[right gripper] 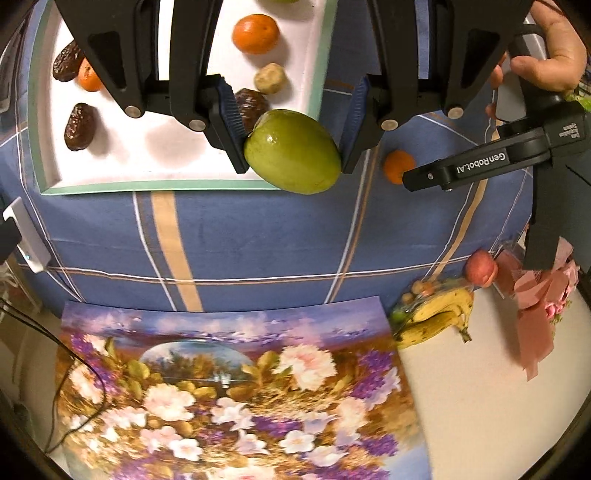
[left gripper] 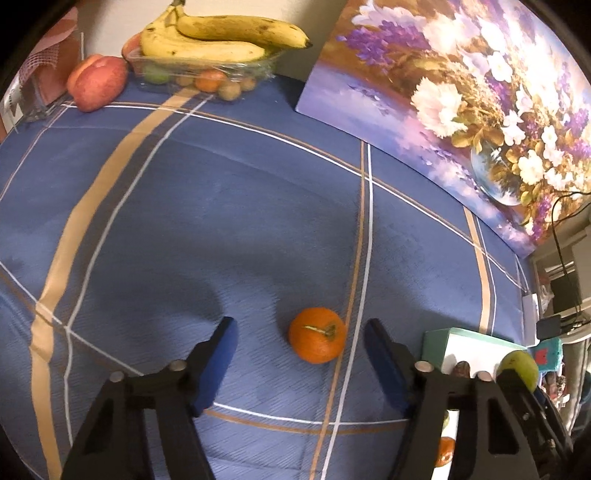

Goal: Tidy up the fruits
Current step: 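Hold the mango over the tray with the right tool while the left tool grasps the tangerine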

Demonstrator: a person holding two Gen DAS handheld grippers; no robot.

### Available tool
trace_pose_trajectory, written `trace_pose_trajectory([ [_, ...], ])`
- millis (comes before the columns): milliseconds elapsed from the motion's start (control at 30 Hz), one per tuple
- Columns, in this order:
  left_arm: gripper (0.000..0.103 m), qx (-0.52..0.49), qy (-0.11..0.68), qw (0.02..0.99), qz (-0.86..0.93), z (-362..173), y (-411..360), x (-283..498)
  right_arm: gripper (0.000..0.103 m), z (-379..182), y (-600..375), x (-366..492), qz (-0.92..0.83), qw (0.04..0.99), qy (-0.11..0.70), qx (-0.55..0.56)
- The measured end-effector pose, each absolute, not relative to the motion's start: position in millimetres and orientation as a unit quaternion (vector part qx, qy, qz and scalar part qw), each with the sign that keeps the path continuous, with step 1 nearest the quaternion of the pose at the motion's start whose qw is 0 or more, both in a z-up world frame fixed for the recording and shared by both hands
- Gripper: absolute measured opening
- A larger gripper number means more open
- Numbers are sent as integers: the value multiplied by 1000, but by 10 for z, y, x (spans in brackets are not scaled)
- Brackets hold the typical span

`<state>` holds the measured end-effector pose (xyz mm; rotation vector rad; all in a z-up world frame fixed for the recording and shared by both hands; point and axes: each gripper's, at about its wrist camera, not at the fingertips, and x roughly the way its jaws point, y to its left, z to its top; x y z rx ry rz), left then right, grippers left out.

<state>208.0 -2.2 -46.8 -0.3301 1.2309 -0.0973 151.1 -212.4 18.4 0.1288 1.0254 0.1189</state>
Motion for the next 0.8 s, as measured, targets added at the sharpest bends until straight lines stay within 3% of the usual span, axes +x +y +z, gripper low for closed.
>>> trace_pose_trajectory([
  [167,68,-144,580,801,-47,-516,-87,2151,51,179,-2250,1506,51,866,491,76],
  [300,60,-138,583,799,-46,-553,-127,2189,51,171,-2294,1511,51,866,492,79],
  [800,50,-116,579,806,-36,-610,-209,2278,51,125,-2360,1508,54,861,497,90],
])
